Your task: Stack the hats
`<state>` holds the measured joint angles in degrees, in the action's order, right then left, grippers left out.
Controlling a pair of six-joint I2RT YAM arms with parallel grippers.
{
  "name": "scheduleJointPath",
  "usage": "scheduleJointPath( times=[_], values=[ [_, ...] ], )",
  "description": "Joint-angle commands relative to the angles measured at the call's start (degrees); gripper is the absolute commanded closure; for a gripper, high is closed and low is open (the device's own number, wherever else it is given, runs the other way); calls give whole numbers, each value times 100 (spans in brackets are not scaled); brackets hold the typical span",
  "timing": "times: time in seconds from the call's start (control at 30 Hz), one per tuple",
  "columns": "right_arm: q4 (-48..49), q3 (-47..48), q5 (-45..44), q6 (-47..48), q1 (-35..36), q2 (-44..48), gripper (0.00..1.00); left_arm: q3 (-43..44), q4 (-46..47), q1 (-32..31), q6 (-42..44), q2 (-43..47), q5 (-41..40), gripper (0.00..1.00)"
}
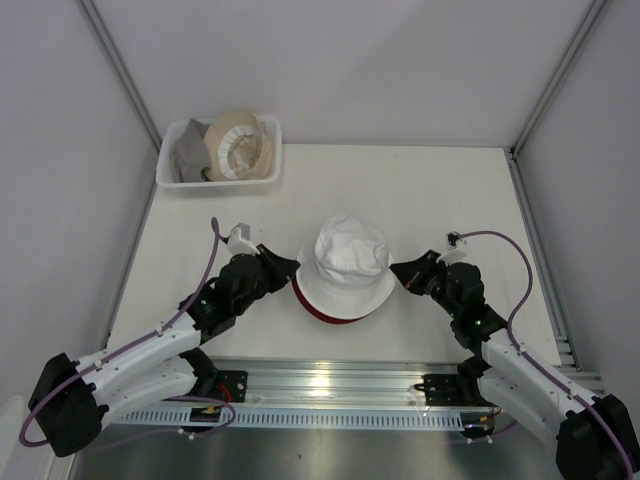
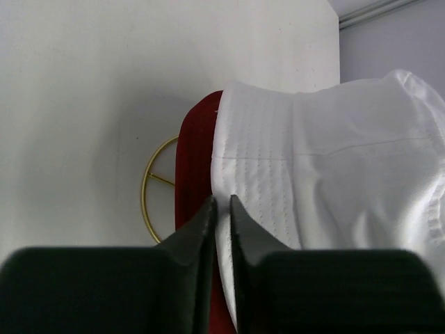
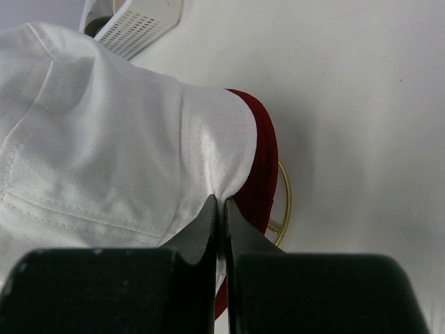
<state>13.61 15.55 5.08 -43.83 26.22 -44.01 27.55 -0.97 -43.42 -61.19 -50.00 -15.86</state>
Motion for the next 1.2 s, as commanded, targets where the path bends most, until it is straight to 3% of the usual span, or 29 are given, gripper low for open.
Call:
scheduleJointPath(
  times=[0.0, 0.03, 0.67, 1.17],
  values=[
    [125, 97, -192, 173, 50, -81, 100, -118, 422, 26, -25, -124, 56, 89],
    [133, 106, -192, 182, 50, -108, 100, -118, 509, 26, -25, -159, 74, 99],
    [590, -105, -772, 718, 278, -644, 100, -874, 1837, -834, 1354, -387, -989, 99],
    [1127, 404, -1343, 1271, 279, -1232, 100, -971, 3401, -888, 2532, -932, -1376, 99]
  ],
)
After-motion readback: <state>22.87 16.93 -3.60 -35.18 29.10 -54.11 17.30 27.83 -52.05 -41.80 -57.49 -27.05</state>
